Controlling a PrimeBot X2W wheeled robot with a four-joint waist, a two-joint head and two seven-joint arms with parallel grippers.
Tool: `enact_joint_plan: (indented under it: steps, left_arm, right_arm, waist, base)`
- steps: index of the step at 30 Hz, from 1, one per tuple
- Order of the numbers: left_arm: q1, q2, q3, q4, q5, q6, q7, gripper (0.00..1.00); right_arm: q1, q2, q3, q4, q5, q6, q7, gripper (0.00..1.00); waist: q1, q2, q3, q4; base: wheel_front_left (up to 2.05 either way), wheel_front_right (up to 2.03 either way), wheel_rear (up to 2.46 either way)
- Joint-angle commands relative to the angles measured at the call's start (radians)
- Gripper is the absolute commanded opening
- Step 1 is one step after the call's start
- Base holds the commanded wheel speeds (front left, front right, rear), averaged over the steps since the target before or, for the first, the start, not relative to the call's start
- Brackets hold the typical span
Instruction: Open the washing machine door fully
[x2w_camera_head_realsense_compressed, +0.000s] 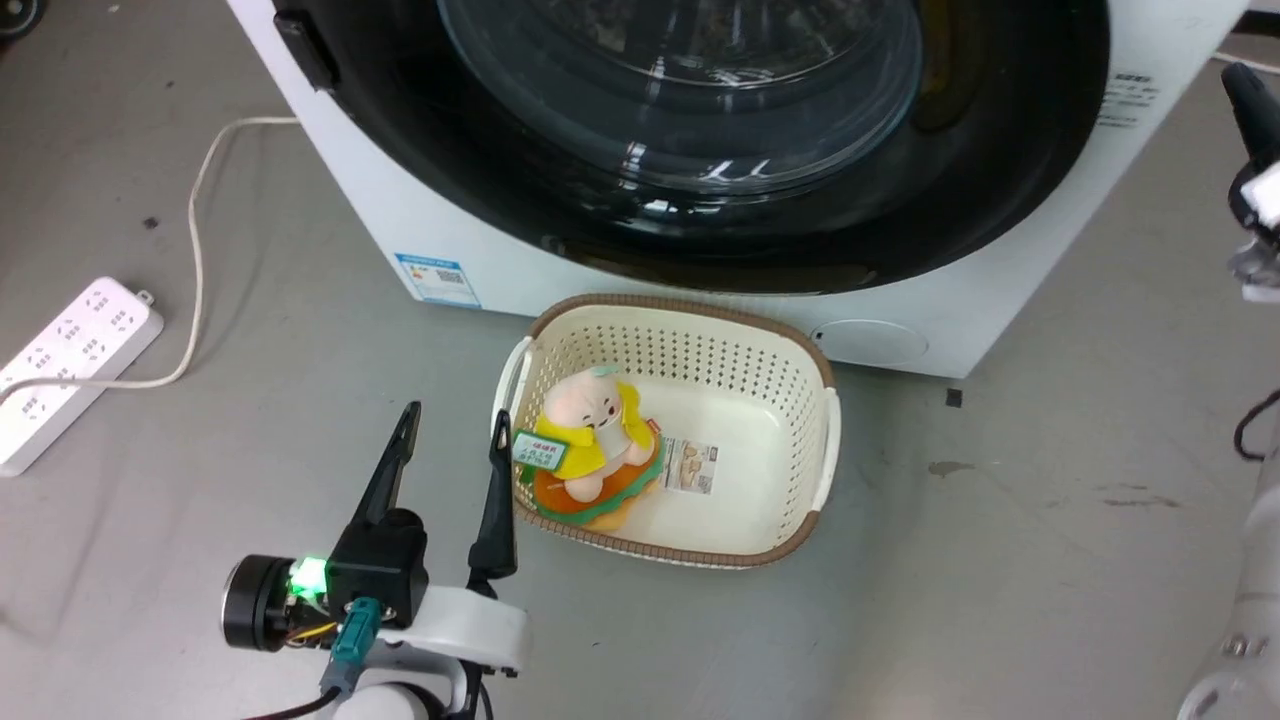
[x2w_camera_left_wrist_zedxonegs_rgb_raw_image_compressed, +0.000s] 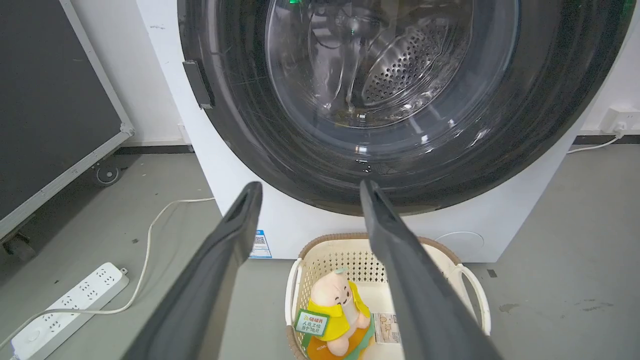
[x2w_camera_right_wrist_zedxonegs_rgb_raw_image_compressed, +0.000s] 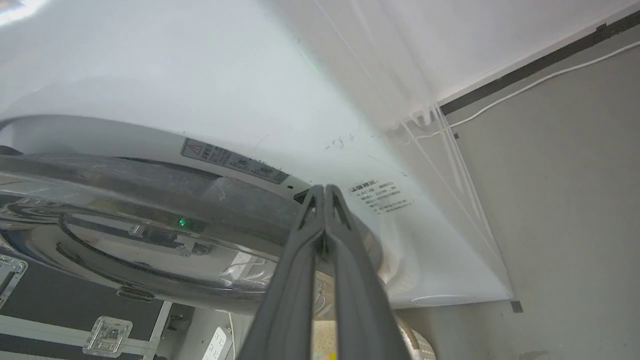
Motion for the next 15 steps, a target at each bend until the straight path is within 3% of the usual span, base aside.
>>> enact_joint_plan:
  steps: [1, 15]
  left_arm:
    - [-0.019, 0.004, -0.008, -0.005, -0.004, 0.009, -0.012, 1.00]
    - [-0.045, 0.002, -0.039, -0.010, -0.012, 0.032, -0.041, 1.00]
  right_arm:
    - [-0.056, -0.009, -0.021, 0.030, 0.003, 0.000, 0.037, 0.00]
    - [-0.249, -0.020, -0.173, 0.175, -0.009, 0.000, 0.276, 0.00]
  waist:
    - [0.0000, -0.0001, 0.011, 0.011]
    - [0.0000, -0.0001, 0.062, 0.063]
  base:
    - [0.00, 0.00, 0.00]
    - [0.00, 0.00, 0.00]
